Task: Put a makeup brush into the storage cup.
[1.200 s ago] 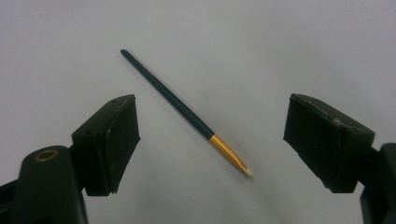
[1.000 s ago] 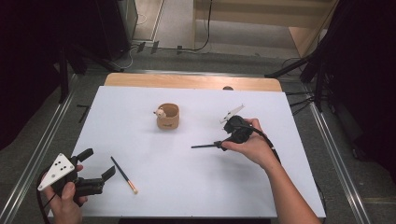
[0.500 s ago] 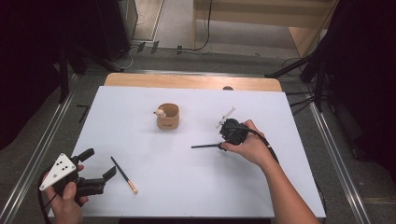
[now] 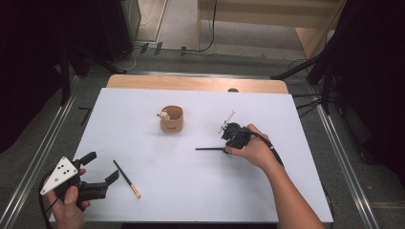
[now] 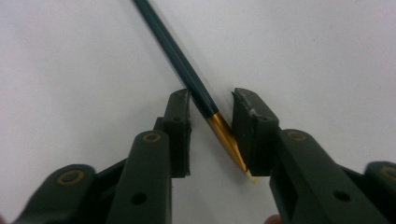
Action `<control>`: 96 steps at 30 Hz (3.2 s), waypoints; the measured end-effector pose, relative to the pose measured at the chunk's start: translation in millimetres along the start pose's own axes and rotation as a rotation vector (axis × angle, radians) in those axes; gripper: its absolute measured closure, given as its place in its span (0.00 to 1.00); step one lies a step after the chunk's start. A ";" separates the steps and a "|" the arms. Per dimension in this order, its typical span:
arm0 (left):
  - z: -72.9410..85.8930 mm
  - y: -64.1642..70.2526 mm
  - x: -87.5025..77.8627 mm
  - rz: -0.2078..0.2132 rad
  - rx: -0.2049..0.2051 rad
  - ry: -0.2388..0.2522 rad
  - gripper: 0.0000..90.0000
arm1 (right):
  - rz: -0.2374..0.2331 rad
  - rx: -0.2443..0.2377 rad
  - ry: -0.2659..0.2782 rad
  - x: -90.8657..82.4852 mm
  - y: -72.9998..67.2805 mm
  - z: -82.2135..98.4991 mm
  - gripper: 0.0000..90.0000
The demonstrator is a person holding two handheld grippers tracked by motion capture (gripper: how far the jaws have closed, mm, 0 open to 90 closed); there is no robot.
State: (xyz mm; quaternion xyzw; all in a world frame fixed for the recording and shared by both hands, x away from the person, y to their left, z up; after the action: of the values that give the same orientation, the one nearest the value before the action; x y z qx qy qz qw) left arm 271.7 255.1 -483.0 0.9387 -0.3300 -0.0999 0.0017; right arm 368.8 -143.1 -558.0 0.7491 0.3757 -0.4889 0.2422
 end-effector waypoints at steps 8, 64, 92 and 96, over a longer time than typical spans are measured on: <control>0.6 2.2 2.1 0.006 0.002 -0.005 0.00 | 0.007 0.043 -0.013 0.3 -3.4 -0.1 0.95; -15.3 138.7 126.6 0.466 0.020 -0.094 0.01 | 0.039 0.089 0.573 -89.3 -66.2 64.8 0.95; -18.2 175.8 144.6 0.675 0.061 -0.287 0.54 | -0.057 -0.193 0.520 -79.9 -110.7 49.8 0.95; -19.3 177.3 144.3 0.710 0.044 -0.289 0.59 | -0.065 -0.222 0.515 -79.3 -115.0 48.9 0.95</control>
State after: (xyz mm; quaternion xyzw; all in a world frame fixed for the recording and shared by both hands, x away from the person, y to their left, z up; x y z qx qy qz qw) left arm 275.5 25.8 -478.8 0.7420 -0.6335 -0.2171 -0.0306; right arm 231.0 -135.6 -504.8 0.8051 0.5000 -0.2459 0.2035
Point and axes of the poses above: each handheld gripper's, and its own axes: x roughly forward along the jaws, z roughly out of its underside, y roughly to its right, the point moved 8 cm from there along x, roughly forward along the jaws, and after that the axes turned 9 degrees about y, right-handed, at the moved point
